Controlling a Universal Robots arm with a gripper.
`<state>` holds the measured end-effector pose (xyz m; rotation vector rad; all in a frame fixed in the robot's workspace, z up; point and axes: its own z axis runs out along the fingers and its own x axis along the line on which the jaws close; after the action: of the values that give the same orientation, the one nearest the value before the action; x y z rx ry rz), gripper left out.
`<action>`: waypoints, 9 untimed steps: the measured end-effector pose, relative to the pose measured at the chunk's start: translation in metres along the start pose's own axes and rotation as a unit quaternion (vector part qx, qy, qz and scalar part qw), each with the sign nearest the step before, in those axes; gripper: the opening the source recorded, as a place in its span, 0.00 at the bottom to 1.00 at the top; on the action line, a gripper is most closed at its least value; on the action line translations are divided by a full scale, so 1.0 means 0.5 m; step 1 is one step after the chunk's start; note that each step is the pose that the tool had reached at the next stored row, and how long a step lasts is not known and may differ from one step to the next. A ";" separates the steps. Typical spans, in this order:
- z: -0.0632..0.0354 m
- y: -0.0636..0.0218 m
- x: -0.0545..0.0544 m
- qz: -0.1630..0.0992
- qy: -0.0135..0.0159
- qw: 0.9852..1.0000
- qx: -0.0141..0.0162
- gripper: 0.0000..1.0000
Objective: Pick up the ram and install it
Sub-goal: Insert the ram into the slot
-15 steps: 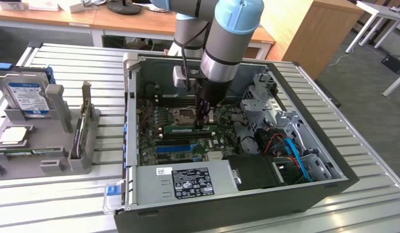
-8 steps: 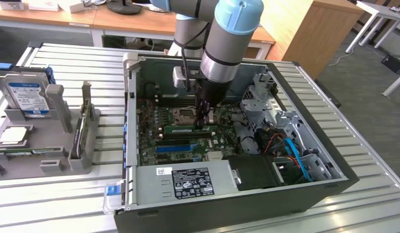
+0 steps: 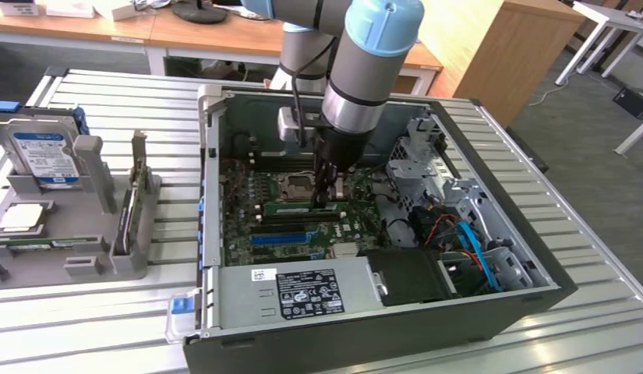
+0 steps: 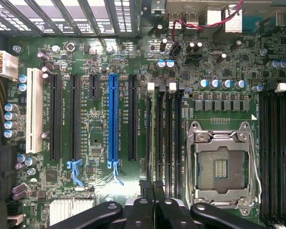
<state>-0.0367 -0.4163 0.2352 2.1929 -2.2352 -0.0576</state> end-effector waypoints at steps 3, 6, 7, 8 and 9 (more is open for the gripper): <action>0.000 0.000 0.000 -0.001 0.000 1.000 0.000 0.12; 0.000 0.000 0.001 -0.001 0.000 1.000 0.000 0.12; 0.000 0.000 0.001 -0.002 0.000 1.000 0.000 0.12; 0.000 0.000 0.001 -0.002 0.000 1.000 0.000 0.12; 0.000 0.000 0.001 -0.003 0.000 1.000 0.000 0.12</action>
<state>-0.0367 -0.4169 0.2352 2.1988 -2.2293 -0.0575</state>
